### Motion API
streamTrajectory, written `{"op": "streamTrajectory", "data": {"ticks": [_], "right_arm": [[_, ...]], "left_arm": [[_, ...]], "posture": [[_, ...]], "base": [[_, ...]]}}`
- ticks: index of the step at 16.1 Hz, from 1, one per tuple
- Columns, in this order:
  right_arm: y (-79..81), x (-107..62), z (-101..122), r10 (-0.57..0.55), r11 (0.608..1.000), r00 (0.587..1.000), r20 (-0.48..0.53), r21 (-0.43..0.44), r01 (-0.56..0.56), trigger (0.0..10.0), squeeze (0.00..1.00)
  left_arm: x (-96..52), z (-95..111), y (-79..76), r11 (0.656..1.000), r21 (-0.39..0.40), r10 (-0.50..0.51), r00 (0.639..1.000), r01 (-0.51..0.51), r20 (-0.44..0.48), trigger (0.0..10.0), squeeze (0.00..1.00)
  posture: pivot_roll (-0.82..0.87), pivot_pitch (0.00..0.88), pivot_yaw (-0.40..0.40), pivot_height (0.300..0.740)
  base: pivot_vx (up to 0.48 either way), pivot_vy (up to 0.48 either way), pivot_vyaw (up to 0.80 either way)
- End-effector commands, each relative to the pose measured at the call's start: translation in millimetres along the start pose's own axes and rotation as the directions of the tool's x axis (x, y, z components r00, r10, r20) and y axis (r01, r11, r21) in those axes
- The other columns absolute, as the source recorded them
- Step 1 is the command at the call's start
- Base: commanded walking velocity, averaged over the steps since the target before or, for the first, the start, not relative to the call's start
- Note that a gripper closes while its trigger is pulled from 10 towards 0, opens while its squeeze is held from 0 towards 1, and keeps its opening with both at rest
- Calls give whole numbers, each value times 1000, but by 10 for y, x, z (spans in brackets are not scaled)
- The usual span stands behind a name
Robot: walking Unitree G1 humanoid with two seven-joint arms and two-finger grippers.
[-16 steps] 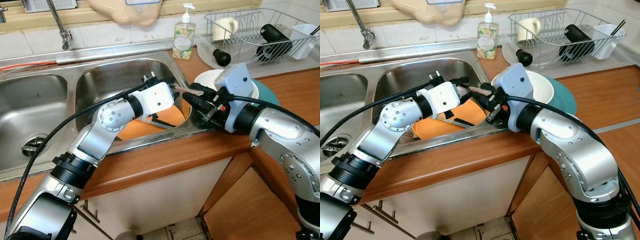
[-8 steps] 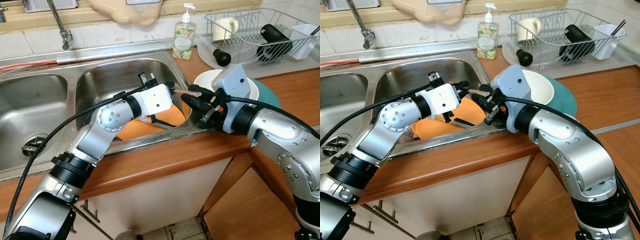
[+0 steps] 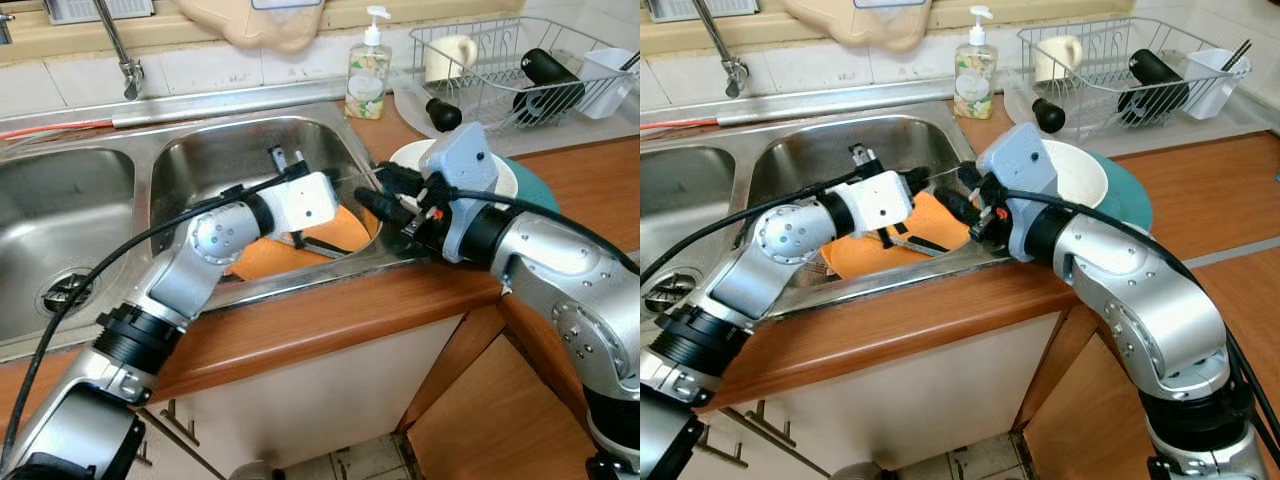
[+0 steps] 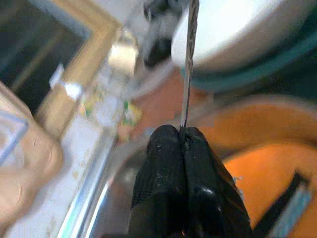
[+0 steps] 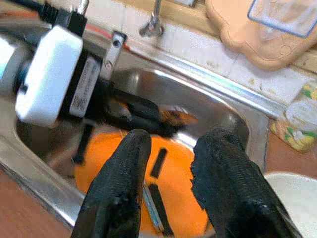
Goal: Kitchen organization
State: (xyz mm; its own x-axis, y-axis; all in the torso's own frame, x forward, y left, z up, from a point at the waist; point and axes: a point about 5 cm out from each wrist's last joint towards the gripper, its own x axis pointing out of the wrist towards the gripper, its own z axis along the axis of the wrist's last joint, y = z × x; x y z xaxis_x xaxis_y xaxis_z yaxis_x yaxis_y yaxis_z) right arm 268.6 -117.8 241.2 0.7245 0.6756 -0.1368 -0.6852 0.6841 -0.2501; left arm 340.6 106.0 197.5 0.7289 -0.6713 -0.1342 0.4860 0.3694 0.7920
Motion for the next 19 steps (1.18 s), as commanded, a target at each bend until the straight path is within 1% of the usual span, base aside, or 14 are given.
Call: {"op": "streamTrajectory", "data": {"ticks": [1,4,5,6,7,8,9,10,11,12,13,17,18,19], "right_arm": [[25,0,-26,-4,1000,1000,-17,-23,4,10000,0],[64,11,-56,-2,1000,1000,-26,-26,2,10000,0],[112,31,-72,7,1000,1000,-30,-30,-8,10000,0],[130,42,-83,14,999,999,-34,-35,-15,10000,0],[130,42,-83,14,999,999,-34,-35,-15,10000,0],[145,53,-91,22,999,999,-36,-39,-23,10000,0],[163,67,-92,29,999,999,-38,-42,-30,10000,0],[170,72,-93,30,999,999,-38,-43,-32,10000,0],[192,83,-100,30,998,999,-44,-48,-32,10000,0],[196,83,-101,29,998,999,-45,-49,-31,10000,0],[198,79,-106,23,999,999,-48,-47,-25,10000,0],[124,54,-70,-62,998,998,-12,-33,62,10000,0],[38,37,-20,-141,989,990,21,-30,142,10000,0],[-104,-4,42,-246,969,968,57,-6,247,10000,0]], "left_arm": [[-50,-151,58,1000,-7,6,996,-7,-85,0,0],[-113,-385,49,1000,-26,-18,976,12,-218,0,0],[-183,-626,27,996,-70,-69,933,47,-353,0,0],[-199,-725,-1,991,-118,-104,908,61,-406,3176,0],[-199,-725,-1,991,-118,-104,908,61,-406,3176,0],[-193,-822,-35,985,-163,-122,877,51,-465,10000,0],[-173,-921,-73,978,-205,-129,845,23,-519,10000,0],[-167,-950,-95,975,-222,-140,834,21,-533,10000,0],[-151,-1026,-187,958,-286,-186,808,23,-558,10000,0],[-149,-1035,-205,954,-298,-195,805,24,-560,10000,0],[-144,-1044,-229,949,-313,-211,800,30,-562,10000,1000],[-126,-1043,-223,944,-330,-221,801,31,-557,10000,1000],[-128,-1033,-187,943,-333,-202,815,11,-543,10000,1000],[-128,-993,-132,935,-354,-173,844,-22,-508,10000,1000]], "posture": [[-82,0,26,740],[-86,0,29,740],[-86,0,28,740],[-84,0,24,740],[-84,0,24,740],[-83,0,21,740],[-86,0,19,740],[-86,0,19,740],[-86,0,19,740],[-86,0,19,740],[-107,0,31,740],[-105,0,32,740],[-105,0,33,740],[-106,0,34,740]], "base": [[0,0,0],[0,0,0],[0,0,0],[0,0,0],[0,0,0],[0,0,0],[0,0,0],[0,0,0],[0,0,0],[0,0,0],[0,0,0],[0,0,0],[0,0,0],[0,0,0]]}}
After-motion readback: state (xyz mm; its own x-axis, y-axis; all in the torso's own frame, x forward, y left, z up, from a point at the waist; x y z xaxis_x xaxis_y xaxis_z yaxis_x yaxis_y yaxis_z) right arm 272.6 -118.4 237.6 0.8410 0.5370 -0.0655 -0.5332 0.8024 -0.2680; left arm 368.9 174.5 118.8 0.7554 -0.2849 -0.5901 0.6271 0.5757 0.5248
